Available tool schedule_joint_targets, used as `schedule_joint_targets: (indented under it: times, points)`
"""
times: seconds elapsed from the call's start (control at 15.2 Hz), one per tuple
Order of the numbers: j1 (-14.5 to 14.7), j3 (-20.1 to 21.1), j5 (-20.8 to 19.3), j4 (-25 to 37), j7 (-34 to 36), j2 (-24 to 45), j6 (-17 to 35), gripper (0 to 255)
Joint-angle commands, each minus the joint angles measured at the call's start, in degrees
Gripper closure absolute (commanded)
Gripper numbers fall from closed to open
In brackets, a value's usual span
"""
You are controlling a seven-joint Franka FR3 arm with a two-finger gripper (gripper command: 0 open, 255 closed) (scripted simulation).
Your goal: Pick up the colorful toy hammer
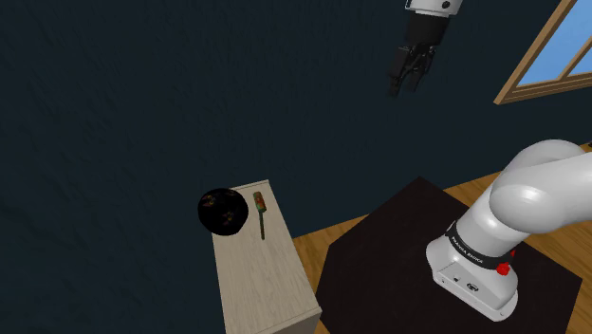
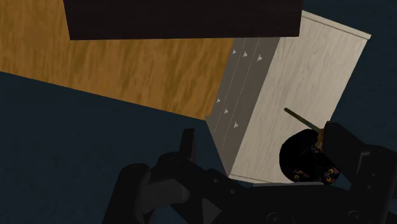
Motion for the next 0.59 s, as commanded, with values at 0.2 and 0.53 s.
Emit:
schedule_joint_targets:
  times: [0.2,0.53]
  points:
    - [1.2,3.0,1.9,-3.2,2.9,1.3,5.2,0]
    - [3.3,8.2,4.8,-6.9,7.5,5.4,14.3,0]
